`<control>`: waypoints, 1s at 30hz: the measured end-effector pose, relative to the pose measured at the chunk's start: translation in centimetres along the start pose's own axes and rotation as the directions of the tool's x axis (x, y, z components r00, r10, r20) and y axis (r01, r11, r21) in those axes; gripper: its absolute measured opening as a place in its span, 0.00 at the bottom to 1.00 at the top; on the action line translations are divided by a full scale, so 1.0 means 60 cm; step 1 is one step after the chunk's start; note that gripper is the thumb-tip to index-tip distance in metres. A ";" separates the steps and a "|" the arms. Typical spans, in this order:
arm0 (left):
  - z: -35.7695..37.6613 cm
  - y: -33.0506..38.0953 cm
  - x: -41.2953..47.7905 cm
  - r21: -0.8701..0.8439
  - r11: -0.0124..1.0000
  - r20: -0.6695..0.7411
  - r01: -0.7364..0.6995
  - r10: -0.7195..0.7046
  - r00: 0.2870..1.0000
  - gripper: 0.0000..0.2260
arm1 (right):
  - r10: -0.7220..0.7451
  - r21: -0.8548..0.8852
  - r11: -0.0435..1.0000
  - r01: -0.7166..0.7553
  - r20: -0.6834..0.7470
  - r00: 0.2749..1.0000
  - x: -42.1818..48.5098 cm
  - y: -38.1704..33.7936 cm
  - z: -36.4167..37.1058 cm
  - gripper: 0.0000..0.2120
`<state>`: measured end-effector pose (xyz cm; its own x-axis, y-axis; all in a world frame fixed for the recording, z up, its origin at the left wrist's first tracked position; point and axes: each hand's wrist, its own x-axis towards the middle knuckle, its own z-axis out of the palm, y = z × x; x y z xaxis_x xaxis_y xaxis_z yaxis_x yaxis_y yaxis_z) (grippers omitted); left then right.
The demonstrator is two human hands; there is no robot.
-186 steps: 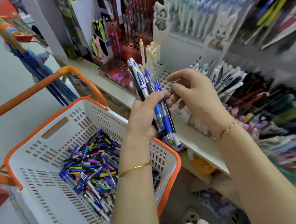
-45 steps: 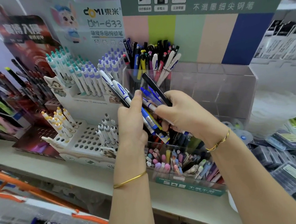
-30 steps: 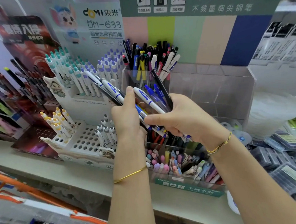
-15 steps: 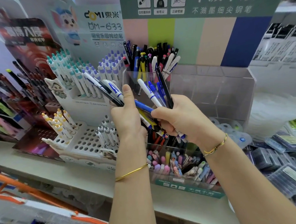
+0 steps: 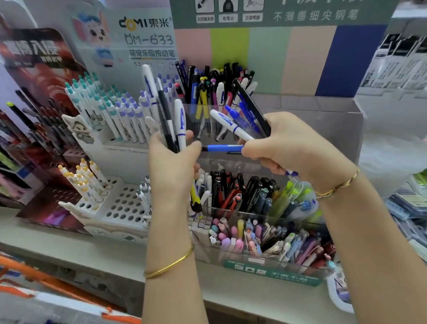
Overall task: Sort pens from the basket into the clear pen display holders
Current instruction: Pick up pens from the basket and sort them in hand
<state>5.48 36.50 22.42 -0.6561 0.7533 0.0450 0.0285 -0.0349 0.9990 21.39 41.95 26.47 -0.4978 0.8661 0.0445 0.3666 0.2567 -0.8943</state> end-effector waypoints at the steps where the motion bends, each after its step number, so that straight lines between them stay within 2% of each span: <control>1: -0.002 0.000 0.000 0.030 1.000 0.037 0.002 -0.003 0.999 0.10 | -0.014 0.014 1.000 0.015 -0.023 1.000 0.002 -0.001 -0.001 0.08; 5: -0.010 -0.004 -0.004 0.148 0.989 0.187 0.018 -0.046 0.981 0.10 | -0.056 0.193 0.977 0.091 -0.177 0.983 0.011 -0.001 0.004 0.06; 7: -0.008 -0.008 -0.007 0.127 0.991 0.277 0.041 -0.075 0.958 0.10 | -0.042 0.266 0.958 0.107 -0.237 0.971 0.018 0.000 0.013 0.01; 9: -0.004 -0.013 -0.008 0.099 0.992 0.327 0.079 -0.107 0.939 0.10 | -0.032 0.333 0.935 0.126 -0.275 0.961 0.024 0.005 0.024 0.03; 11: 0.002 -0.017 -0.007 -0.021 0.984 0.366 0.175 -0.155 0.917 0.11 | -0.020 0.410 0.900 0.149 -0.302 0.953 0.024 0.013 0.035 0.05; 13: 0.007 -0.019 -0.006 -0.198 0.929 0.424 0.312 -0.206 0.882 0.10 | 0.006 0.467 0.874 0.135 -0.288 0.958 0.016 0.021 0.048 0.06; 15: 0.011 -0.018 -0.008 -0.280 0.883 0.473 0.376 -0.214 0.855 0.09 | 0.019 0.482 0.871 0.097 -0.230 0.973 0.007 0.029 0.066 0.09; 17: 0.014 -0.018 -0.010 -0.289 0.878 0.499 0.382 -0.203 0.842 0.06 | 0.013 0.472 0.877 0.089 -0.207 0.978 0.003 0.035 0.081 0.10; 24: 0.011 -0.014 -0.014 -0.328 0.834 0.557 0.443 -0.208 0.804 0.05 | 0.014 0.433 0.893 0.127 -0.308 0.951 0.009 0.034 0.089 0.06; 27: 0.008 -0.018 -0.013 -0.344 0.829 0.511 0.441 -0.229 0.828 0.04 | 0.055 0.470 0.873 0.129 -0.359 0.932 0.010 0.033 0.078 0.06; 30: 0.008 -0.023 -0.014 -0.294 0.880 0.459 0.374 -0.213 0.862 0.05 | -0.004 0.351 0.928 0.129 -0.335 0.942 0.012 0.035 0.068 0.05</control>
<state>6.36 36.26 21.01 -0.2255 0.9586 -0.1736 -0.4418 0.0582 0.8952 18.58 41.38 22.82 -0.2068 0.9588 0.1948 0.0003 0.1991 -0.9800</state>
